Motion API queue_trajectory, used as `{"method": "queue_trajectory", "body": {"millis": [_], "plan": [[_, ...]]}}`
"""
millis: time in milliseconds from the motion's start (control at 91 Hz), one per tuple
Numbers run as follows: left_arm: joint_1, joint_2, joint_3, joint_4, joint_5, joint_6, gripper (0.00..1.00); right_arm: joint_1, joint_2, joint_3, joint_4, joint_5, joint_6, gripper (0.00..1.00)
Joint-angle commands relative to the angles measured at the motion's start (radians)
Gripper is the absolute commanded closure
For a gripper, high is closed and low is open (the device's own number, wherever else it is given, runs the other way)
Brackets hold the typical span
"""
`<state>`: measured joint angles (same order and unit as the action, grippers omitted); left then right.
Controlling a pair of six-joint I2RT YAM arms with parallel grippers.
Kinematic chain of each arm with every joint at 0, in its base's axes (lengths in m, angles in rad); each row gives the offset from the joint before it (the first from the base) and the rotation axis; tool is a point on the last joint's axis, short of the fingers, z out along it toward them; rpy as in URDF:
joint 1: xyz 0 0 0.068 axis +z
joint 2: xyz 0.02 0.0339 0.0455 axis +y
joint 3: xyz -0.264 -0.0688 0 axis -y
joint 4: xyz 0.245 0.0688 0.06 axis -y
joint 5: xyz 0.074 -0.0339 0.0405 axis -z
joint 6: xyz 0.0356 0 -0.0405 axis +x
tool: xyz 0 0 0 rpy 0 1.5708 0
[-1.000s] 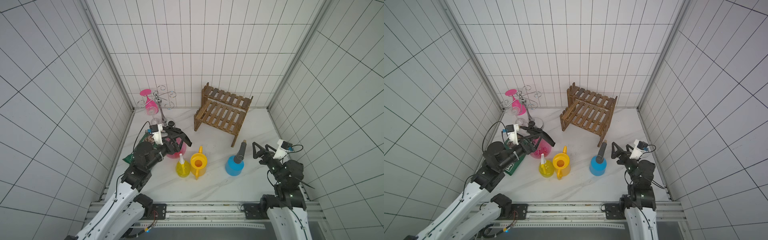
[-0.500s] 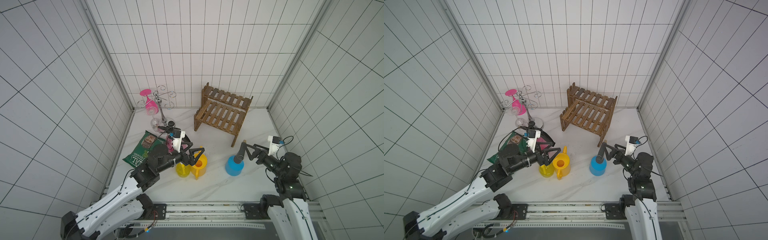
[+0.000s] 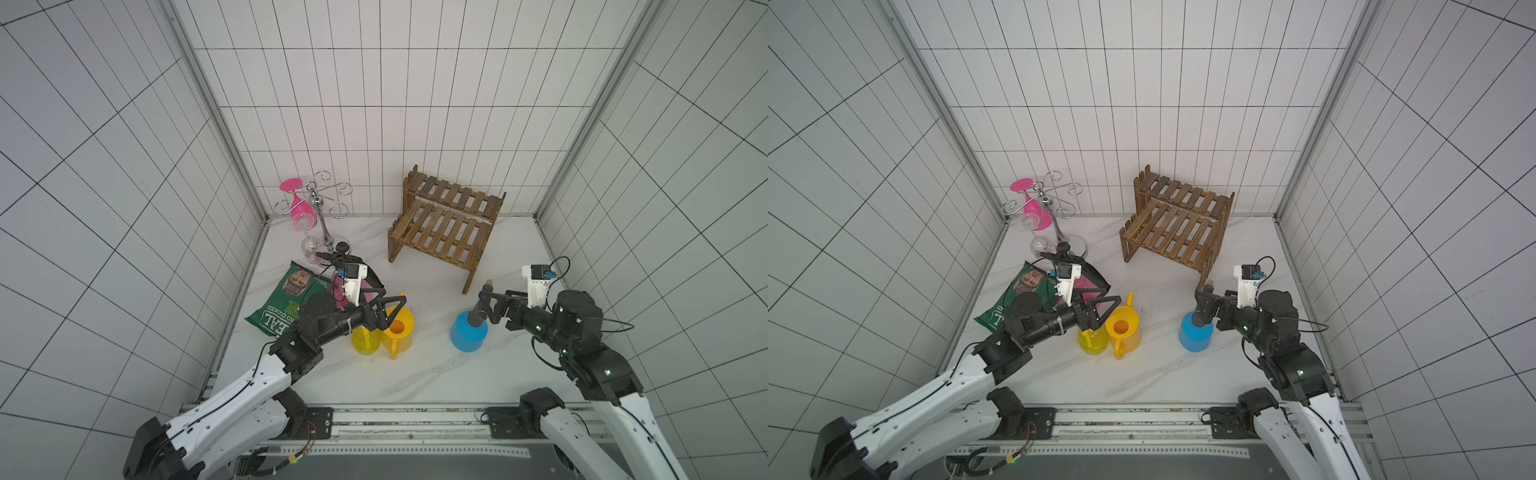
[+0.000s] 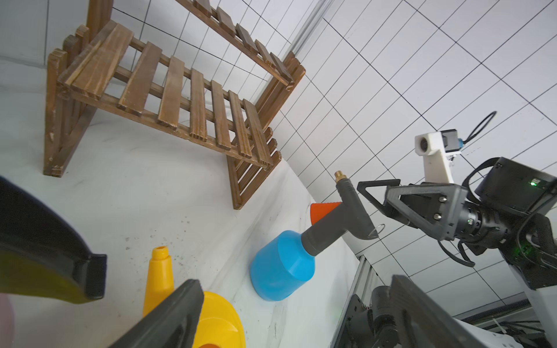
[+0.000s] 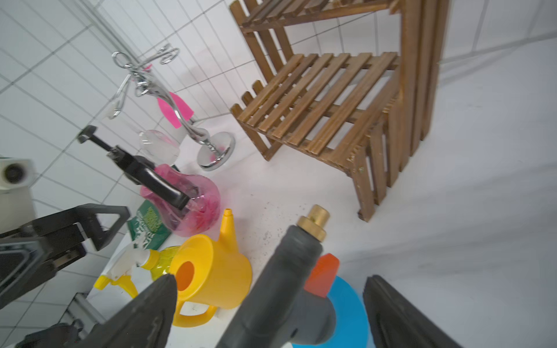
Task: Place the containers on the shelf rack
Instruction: 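Pick up a container from the center of the board.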
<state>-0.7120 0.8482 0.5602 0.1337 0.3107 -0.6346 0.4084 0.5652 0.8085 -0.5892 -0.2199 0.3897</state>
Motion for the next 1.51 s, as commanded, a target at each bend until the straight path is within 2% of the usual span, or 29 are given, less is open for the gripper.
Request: {"method": "queue_trajectory", "body": {"millis": [0, 77, 198, 286, 374, 539, 638, 770, 1275, 1495], "plan": [[-0.034, -0.002, 0.032, -0.003, 0.011, 0.031, 0.02, 0.028, 0.010, 0.083, -0.210, 0.176, 0.002, 0.03], [-0.046, 0.001, 0.033, -0.006, 0.007, 0.039, 0.02, 0.037, 0.026, 0.124, -0.278, 0.172, 0.010, 0.07], [-0.050, 0.006, 0.041, -0.020, 0.012, 0.048, 0.02, 0.043, 0.060, 0.156, -0.289, 0.097, 0.075, 0.18], [-0.050, -0.003, 0.040, -0.030, 0.009, 0.055, 0.02, 0.048, 0.109, 0.184, -0.285, 0.075, 0.138, 0.21], [-0.052, -0.017, 0.033, -0.031, 0.002, 0.059, 0.02, 0.054, 0.170, 0.223, -0.305, 0.100, 0.198, 0.22], [-0.059, -0.042, 0.026, -0.040, -0.011, 0.067, 0.02, 0.083, 0.258, 0.297, -0.368, 0.225, 0.313, 0.21], [-0.067, -0.055, 0.023, -0.040, -0.013, 0.070, 0.02, 0.091, 0.282, 0.309, -0.348, 0.220, 0.344, 0.22], [-0.077, -0.065, 0.023, -0.045, -0.015, 0.073, 0.02, 0.090, 0.331, 0.317, -0.307, 0.182, 0.373, 0.34], [-0.109, -0.100, 0.021, -0.065, -0.038, 0.105, 0.02, 0.092, 0.460, 0.334, -0.258, 0.154, 0.371, 0.58], [-0.120, -0.081, 0.024, -0.057, -0.031, 0.115, 0.02, 0.090, 0.420, 0.335, -0.256, 0.165, 0.392, 0.79]]}}
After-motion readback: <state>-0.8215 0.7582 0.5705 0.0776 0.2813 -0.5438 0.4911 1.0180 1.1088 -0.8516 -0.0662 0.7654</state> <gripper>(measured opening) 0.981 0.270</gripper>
